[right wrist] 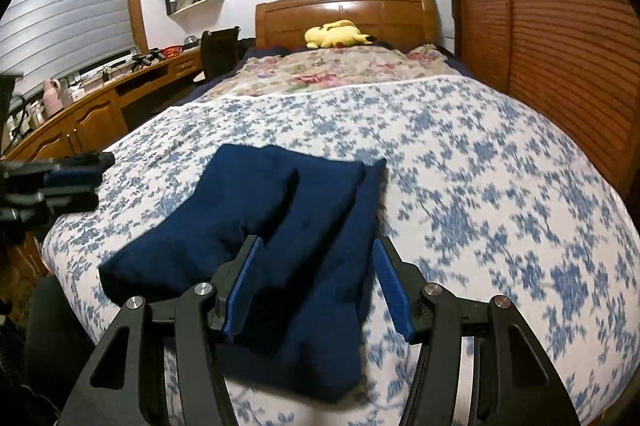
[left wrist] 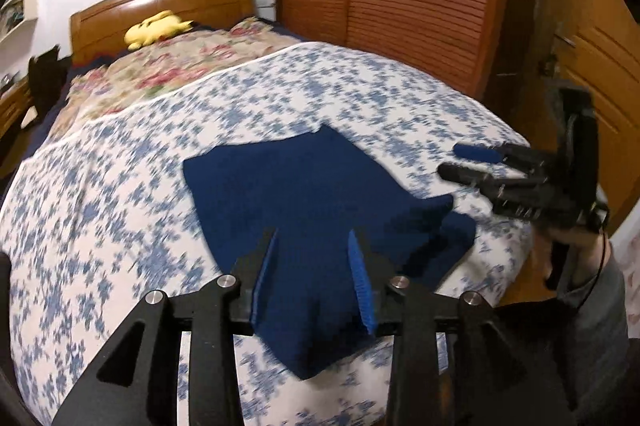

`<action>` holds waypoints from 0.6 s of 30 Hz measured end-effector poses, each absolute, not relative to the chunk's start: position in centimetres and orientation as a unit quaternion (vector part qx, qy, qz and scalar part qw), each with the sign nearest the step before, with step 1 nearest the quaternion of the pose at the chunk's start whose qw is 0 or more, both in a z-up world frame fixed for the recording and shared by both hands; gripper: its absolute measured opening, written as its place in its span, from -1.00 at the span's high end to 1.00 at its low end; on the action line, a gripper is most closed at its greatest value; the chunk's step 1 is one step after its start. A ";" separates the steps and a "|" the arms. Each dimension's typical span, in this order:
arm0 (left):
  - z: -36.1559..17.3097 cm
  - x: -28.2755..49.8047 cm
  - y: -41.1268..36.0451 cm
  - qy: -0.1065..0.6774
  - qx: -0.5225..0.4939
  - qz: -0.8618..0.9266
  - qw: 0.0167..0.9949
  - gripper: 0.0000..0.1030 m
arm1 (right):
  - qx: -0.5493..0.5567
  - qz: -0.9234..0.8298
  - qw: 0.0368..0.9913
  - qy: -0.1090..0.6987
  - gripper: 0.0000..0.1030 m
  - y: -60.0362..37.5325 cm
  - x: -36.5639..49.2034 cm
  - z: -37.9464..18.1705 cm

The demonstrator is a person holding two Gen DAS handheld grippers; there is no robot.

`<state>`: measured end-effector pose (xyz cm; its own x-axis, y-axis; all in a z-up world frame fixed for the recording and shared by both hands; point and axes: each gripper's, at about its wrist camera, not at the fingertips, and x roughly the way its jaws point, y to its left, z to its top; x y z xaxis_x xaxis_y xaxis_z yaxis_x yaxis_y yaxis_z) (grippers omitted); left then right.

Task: Fold large clothes
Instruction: 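Open the left tool and release the folded jacket onto the quilt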

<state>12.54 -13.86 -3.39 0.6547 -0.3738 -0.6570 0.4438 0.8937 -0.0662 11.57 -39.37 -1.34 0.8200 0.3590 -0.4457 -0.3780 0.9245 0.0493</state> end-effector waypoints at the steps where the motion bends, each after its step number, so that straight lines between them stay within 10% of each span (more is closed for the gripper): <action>1: -3.8 12.7 -13.3 0.352 0.048 -0.217 0.909 0.28 | -0.020 0.197 0.953 0.229 -0.14 -39.1 11.8 -1.2; 18: -7.7 12.6 -7.2 0.372 0.021 -0.157 0.915 0.28 | -0.049 0.276 0.919 0.278 -0.14 -32.6 15.7 -3.7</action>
